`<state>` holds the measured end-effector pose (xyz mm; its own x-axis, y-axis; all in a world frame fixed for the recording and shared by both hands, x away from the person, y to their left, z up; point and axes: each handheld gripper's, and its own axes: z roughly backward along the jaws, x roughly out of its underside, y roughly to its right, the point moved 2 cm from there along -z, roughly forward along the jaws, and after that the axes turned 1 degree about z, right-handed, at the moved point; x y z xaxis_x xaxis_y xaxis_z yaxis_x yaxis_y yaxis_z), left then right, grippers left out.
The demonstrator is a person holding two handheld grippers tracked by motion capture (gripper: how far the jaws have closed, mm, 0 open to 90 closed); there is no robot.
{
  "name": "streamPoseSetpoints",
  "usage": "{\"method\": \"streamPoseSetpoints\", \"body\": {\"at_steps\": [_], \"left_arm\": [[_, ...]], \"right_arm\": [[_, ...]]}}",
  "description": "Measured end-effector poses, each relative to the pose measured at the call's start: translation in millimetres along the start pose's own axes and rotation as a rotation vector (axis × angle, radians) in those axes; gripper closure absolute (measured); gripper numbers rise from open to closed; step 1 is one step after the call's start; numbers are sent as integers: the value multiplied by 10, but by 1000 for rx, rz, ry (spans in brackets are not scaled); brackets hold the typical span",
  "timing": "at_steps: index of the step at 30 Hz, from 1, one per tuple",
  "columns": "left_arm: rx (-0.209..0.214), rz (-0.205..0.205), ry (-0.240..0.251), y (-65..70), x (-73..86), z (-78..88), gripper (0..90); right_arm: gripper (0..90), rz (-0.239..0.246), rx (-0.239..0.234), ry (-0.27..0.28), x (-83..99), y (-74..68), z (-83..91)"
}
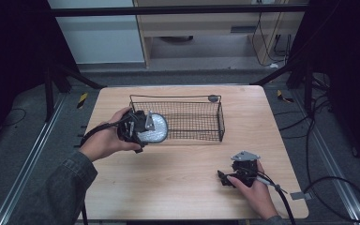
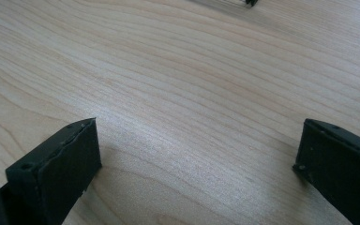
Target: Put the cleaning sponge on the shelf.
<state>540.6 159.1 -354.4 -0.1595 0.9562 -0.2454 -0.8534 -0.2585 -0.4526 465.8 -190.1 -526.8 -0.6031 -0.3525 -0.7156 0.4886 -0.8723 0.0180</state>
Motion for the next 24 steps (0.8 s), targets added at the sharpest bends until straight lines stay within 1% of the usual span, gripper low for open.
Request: {"method": "streamPoseSetpoints", "body": {"at_steps": [2,3,4,6,7,10,11,14,16,17,18,22,23,24], "left_arm": [[-4,6,11,-54,-3,11,118],[-4,6,11,-54,-3,11,118],[-8,-1,22,-95,-4,13,118],[-8,-3,23,-113,-4,10,117],[-14,4,26,-152,-4,-2,117],[-12,13,28,-192,-2,-35,117],[-10,16,28,-199,-3,-46,117],[-9,5,30,-207,-4,-71,117],[-4,6,35,-207,-7,-72,117],[-2,-3,55,-214,-24,-66,117],[-2,-3,55,-214,-24,-66,117],[-40,-4,55,-244,-100,-76,120],[-40,-4,55,-244,-100,-76,122],[-51,-1,61,-258,-131,-85,123]], "right_arm": [[4,-1,0,2,1,-1,-1],[4,-1,0,2,1,-1,-1],[4,-1,1,2,0,-2,-2],[4,0,-1,3,0,-1,-3],[4,0,-4,4,-2,-1,-6],[4,-1,-2,7,-3,-2,-8],[4,0,-2,7,-3,-2,-8],[4,-1,-2,7,-3,-3,-9],[4,-1,-2,7,-3,-3,-9],[4,0,-3,7,-3,-2,-9],[4,1,-4,7,-4,-1,-9],[4,2,-4,7,-4,0,-10],[4,2,-4,7,-4,0,-10],[4,2,-4,7,-4,0,-10]]}}
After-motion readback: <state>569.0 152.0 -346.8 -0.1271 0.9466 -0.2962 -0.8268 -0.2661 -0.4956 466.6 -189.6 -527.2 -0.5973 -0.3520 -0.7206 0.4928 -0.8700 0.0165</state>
